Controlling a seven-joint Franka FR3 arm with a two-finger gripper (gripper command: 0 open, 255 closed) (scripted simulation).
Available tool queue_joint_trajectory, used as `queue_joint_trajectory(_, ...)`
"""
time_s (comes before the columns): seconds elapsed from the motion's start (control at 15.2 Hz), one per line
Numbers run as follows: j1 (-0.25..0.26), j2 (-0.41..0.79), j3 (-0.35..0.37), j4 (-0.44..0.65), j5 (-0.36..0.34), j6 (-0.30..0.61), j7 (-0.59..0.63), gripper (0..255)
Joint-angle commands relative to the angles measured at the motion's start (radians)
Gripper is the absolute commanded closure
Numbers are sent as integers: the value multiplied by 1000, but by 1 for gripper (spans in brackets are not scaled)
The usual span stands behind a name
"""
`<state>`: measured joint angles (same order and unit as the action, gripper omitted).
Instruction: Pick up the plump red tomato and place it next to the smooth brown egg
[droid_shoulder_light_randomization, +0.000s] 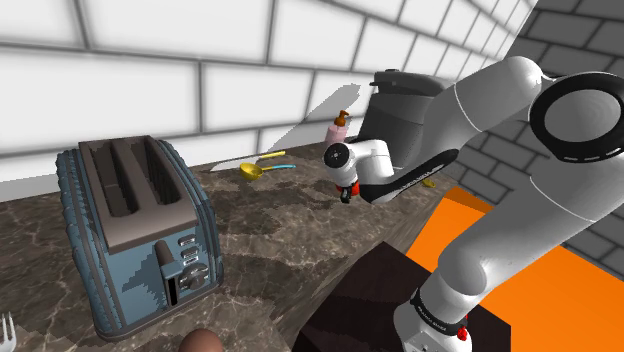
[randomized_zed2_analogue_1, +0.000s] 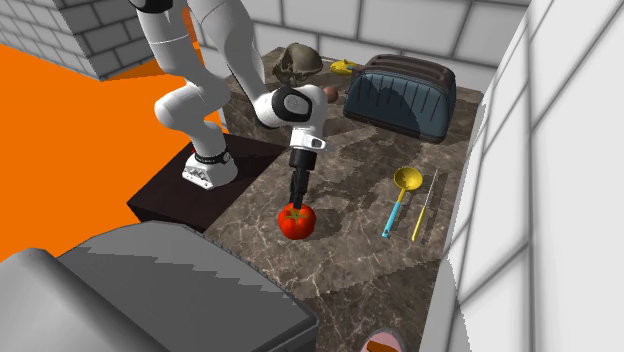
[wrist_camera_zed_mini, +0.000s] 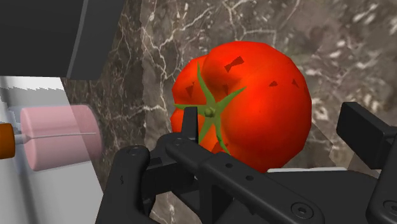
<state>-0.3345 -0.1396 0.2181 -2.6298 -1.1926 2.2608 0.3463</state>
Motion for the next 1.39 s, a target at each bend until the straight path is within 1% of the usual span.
queue_joint_trajectory(0.0, 0, 1, 0, 0, -1, 1, 1, 0)
queue_joint_trajectory(0.13, 0, 1, 0, 0, -1, 1, 1, 0)
queue_joint_trajectory(0.2, 0, 1, 0, 0, -1, 1, 1, 255)
queue_joint_trajectory(0.79, -1, 1, 0, 0, -1, 1, 1, 255)
queue_joint_trajectory(1.32, 15, -104, -8, 4, 97, -32, -131, 255)
